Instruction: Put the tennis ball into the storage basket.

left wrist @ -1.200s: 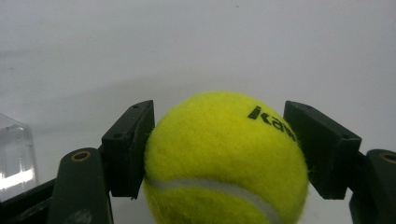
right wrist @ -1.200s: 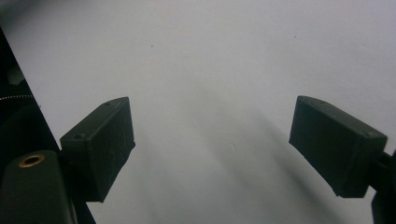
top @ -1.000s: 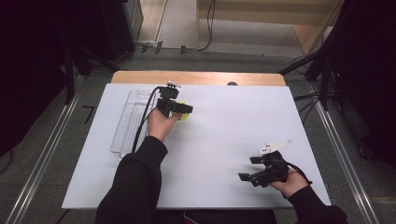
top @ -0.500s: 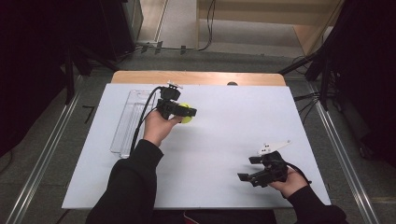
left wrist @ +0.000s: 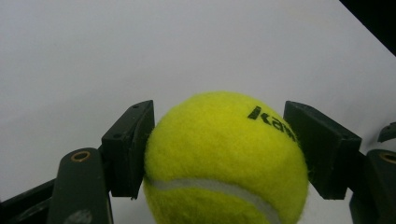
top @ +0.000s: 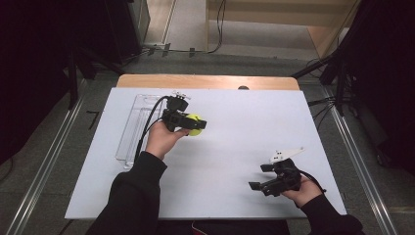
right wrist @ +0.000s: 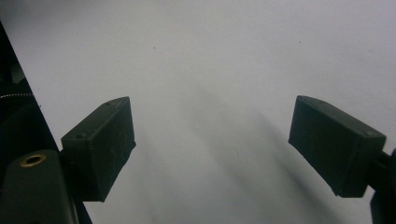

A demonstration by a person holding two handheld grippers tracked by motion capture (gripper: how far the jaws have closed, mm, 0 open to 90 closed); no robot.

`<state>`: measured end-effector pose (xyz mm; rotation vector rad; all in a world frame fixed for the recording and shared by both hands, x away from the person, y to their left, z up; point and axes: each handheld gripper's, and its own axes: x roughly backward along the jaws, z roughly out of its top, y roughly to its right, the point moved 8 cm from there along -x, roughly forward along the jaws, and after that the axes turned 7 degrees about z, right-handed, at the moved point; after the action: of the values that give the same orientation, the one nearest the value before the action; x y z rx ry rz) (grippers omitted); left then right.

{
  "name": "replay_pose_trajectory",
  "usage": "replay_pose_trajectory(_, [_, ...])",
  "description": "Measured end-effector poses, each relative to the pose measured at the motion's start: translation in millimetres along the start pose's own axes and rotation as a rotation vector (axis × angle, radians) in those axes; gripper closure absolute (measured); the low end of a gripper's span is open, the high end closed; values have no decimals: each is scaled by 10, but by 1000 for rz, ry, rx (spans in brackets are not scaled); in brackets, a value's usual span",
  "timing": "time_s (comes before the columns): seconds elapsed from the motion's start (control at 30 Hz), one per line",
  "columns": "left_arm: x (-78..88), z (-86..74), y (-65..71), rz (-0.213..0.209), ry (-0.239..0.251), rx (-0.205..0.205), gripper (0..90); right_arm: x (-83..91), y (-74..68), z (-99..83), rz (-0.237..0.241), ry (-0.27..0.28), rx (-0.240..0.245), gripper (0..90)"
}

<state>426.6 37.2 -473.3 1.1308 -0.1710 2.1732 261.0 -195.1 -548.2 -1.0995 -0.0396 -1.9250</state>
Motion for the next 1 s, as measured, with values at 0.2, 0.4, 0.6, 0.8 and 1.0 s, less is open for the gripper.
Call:
replay_pose_trajectory(0.2, [24,-71,34,-41,-19,-8,279,5,-6,-2,4,0,7,124])
replay_pose_trajectory(0.4, [60,-132,101,-64,-35,-30,279,17,-12,0,1,1,10,124])
replay_pose_trajectory(0.6, [137,-182,153,-78,-48,-72,279,23,-16,-4,-1,1,10,125])
replay_pose_trajectory(0.8, [228,-228,177,-97,-80,-117,279,27,-15,-7,-1,3,10,125])
replay_pose_trajectory(1.0, [299,-249,184,-106,-98,-143,279,27,-16,-8,-1,2,12,125])
